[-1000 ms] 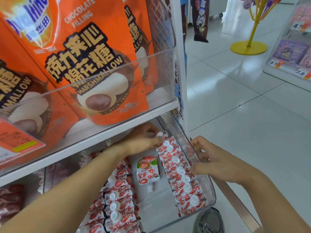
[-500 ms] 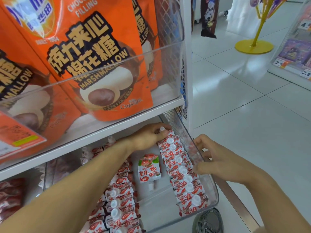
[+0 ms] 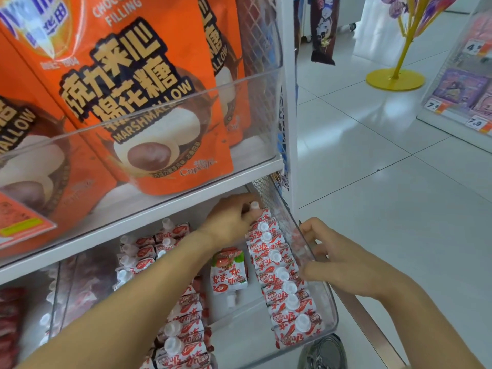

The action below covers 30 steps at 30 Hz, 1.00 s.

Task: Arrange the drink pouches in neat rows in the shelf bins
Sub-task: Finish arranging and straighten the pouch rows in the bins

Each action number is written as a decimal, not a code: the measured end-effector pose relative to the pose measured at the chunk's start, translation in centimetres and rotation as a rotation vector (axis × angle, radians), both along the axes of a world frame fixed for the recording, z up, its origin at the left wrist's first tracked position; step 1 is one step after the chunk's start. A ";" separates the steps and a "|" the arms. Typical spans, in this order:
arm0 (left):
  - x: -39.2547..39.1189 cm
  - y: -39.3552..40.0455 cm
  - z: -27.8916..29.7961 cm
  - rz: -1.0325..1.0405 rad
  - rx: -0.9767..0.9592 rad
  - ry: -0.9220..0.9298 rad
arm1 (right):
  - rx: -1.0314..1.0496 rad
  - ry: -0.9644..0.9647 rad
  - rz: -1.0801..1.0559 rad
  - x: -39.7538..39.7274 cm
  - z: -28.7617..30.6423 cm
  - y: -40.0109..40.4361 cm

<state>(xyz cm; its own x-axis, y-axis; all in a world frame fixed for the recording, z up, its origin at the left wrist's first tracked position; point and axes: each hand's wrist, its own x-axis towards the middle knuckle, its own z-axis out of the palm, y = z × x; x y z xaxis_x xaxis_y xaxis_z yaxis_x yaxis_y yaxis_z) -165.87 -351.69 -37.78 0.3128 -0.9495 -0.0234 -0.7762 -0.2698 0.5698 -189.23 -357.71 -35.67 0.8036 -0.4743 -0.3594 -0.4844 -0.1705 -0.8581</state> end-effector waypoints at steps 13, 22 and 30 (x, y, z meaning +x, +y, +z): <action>-0.2 0.3 -0.8 0.034 -0.076 0.045 | -0.001 -0.009 0.010 0.0 0.1 0.2; 1.6 -0.1 0.8 -0.130 0.126 0.209 | 0.005 -0.008 0.014 0.1 0.3 0.2; 3.2 4.8 2.5 -0.181 0.384 -0.203 | 0.018 -0.009 0.016 0.0 0.1 0.2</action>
